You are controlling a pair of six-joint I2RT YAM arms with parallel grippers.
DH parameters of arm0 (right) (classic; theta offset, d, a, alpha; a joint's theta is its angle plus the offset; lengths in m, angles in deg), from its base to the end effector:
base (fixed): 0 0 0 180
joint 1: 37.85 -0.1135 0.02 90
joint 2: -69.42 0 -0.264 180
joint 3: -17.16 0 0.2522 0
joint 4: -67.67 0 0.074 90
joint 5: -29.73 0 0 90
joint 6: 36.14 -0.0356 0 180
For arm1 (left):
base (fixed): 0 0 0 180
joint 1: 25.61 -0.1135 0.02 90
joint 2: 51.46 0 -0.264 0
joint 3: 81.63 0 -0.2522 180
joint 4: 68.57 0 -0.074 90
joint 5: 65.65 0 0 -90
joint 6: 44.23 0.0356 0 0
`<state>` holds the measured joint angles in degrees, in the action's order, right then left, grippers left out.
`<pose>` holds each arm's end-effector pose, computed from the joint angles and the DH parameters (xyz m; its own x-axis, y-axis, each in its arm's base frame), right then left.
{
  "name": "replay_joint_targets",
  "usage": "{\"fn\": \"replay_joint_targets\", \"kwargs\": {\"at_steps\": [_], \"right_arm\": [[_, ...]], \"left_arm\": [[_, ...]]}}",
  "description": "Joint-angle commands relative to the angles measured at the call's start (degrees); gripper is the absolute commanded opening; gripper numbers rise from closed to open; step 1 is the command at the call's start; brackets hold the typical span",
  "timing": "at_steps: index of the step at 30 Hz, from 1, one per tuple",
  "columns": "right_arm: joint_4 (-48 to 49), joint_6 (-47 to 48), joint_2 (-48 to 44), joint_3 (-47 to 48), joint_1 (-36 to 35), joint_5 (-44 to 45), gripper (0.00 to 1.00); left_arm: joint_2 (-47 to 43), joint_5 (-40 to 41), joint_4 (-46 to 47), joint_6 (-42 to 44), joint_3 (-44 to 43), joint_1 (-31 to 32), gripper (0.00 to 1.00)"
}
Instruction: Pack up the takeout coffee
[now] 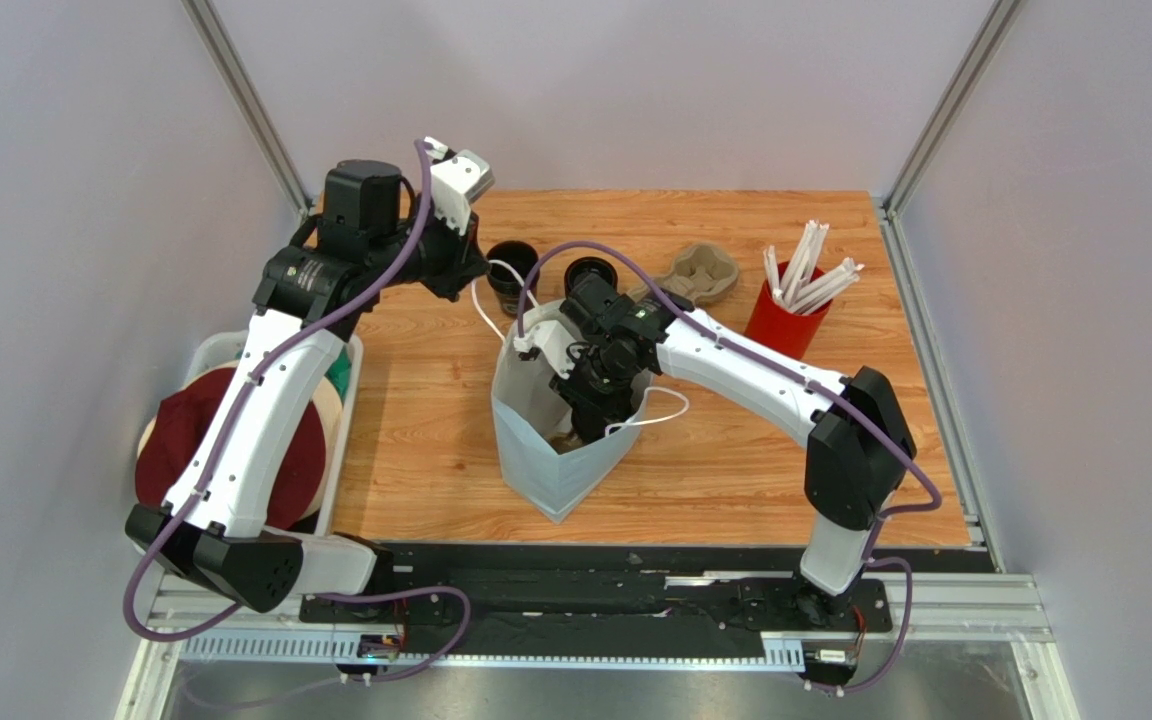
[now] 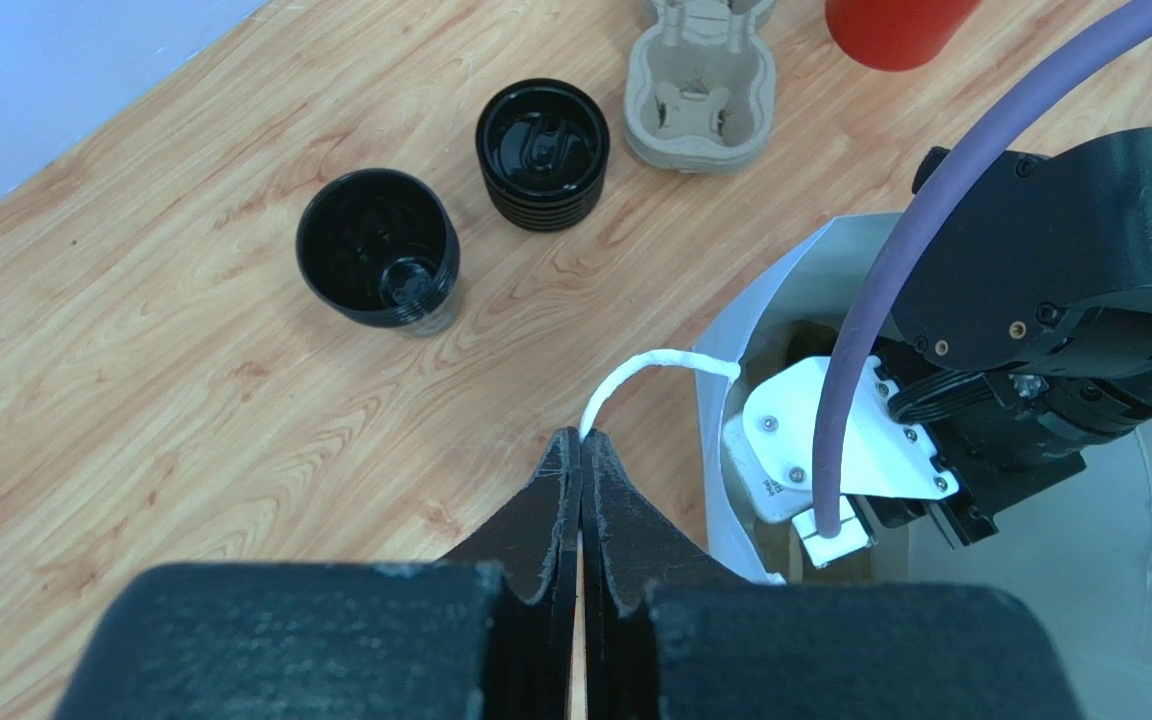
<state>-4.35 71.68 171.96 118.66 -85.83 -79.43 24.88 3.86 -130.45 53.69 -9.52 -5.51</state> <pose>0.2329 0.2759 0.2637 -0.3753 -0.8483 -0.3735 -0.9250 0.3169 0.2097 0.2448 -0.1029 0.4478 -0.3862 0.2788 -0.8793 0.6652 0.7445 -0.0561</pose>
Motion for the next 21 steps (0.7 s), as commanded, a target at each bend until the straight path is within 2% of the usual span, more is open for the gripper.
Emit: {"fn": "replay_joint_targets", "kwargs": {"at_steps": [1,11,21], "right_arm": [[0.4,0.7,4.0,-5.0,-0.4,4.2,0.0],[2.6,0.1,4.2,-7.1,-0.4,7.5,0.0],[3.2,-0.1,4.2,-7.3,-0.4,6.9,0.0]], "left_arm": [[-1.2,-0.5,1.7,-0.5,-1.9,-0.3,0.0],[-1.3,-0.6,1.7,-0.5,-1.8,-0.3,0.0],[-1.4,-0.8,1.8,-0.4,-1.5,-0.3,0.0]]}}
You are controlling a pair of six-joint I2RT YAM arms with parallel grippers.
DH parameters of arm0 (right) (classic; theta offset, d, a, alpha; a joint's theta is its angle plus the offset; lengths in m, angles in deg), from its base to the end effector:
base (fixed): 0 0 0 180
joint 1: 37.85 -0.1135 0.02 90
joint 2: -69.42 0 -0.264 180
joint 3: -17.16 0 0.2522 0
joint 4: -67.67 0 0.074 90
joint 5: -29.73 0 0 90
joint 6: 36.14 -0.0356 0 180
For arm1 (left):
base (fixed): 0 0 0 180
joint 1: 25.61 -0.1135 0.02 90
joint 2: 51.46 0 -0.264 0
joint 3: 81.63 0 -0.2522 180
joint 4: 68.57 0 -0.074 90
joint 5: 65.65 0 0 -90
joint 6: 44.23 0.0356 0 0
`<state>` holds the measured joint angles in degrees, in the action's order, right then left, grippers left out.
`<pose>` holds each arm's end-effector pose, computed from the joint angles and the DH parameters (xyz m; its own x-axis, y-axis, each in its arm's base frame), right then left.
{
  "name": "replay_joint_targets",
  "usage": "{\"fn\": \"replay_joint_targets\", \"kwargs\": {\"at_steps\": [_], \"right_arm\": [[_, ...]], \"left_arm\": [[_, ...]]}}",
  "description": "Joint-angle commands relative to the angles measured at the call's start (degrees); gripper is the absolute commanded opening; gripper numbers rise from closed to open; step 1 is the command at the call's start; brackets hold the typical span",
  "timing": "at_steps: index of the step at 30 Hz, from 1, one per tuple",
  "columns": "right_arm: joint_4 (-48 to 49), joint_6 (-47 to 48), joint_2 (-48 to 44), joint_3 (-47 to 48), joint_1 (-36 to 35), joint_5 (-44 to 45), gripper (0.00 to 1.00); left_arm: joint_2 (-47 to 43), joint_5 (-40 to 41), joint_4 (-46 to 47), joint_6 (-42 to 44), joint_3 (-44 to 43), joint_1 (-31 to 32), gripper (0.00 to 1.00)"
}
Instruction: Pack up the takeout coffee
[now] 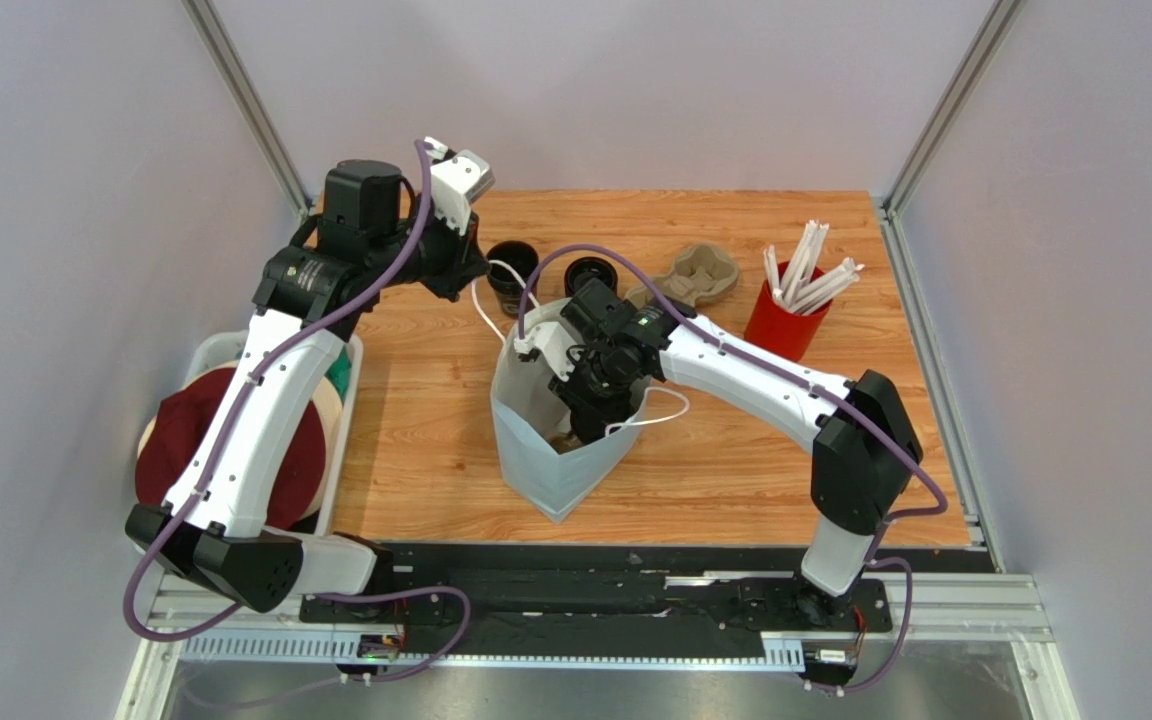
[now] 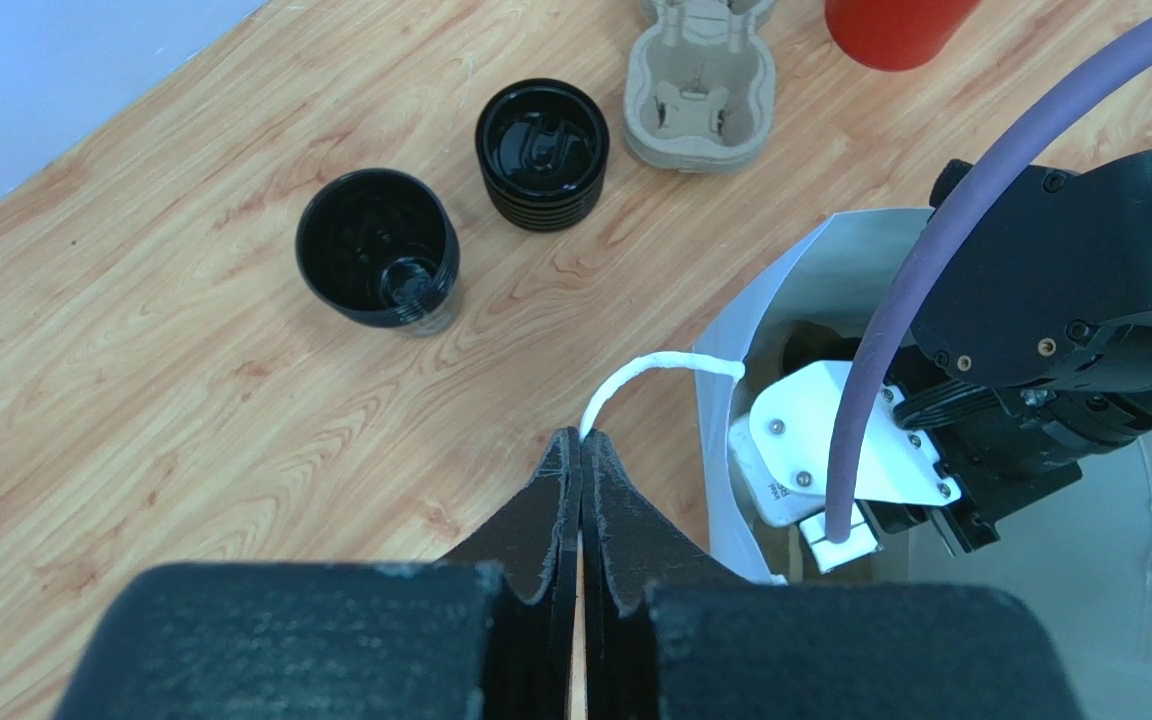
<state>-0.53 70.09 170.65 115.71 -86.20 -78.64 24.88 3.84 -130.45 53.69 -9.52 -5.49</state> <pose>0.2300 0.2754 0.2588 -0.3855 -0.8326 -0.3977 -0.9222 0.3342 0.1944 0.2447 -0.1029 0.4478 -0.3861 0.2789 -0.8793 0.6657 0.7441 -0.0563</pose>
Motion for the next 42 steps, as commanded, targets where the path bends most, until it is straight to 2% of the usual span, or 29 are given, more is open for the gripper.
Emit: {"fn": "replay_joint_targets", "kwargs": {"at_steps": [1,8,13,20,23,24,29,33,42], "right_arm": [[-0.8,1.6,5.0,-4.2,0.0,6.1,0.0],[-3.7,2.4,2.5,-0.7,-0.1,6.2,0.01],[-5.6,2.7,1.5,1.5,0.0,6.2,0.13],[-8.7,3.0,0.2,5.3,0.0,6.2,0.18],[-9.7,3.1,-0.6,6.9,-0.1,5.9,0.3],[-10.2,3.1,-0.8,7.3,0.0,5.8,0.36],[-11.2,3.1,-1.6,9.3,0.0,6.0,0.4],[-11.2,3.0,-2.4,11.5,0.0,6.1,0.5],[-11.4,2.7,-4.0,16.1,0.1,5.6,0.63]], "left_arm": [[-1.4,-0.8,1.8,-0.3,-1.4,-0.3,0.0],[-1.3,-1.3,1.9,-0.3,-1.4,-0.4,0.0],[-1.4,-1.3,1.9,-0.2,-1.2,-0.3,0.0],[-1.3,-1.7,2.0,-0.1,-1.1,-0.3,0.0],[-1.2,-1.7,2.0,-0.2,-1.1,-0.3,0.0],[-1.2,-1.7,2.0,-0.1,-1.2,-0.3,0.0],[-1.2,-2.1,2.1,-0.1,-1.1,-0.3,0.0],[-1.1,-2.5,2.0,-0.1,-1.2,-0.3,0.0],[-1.0,-3.8,2.0,0.2,-1.0,-0.3,0.02]]}}
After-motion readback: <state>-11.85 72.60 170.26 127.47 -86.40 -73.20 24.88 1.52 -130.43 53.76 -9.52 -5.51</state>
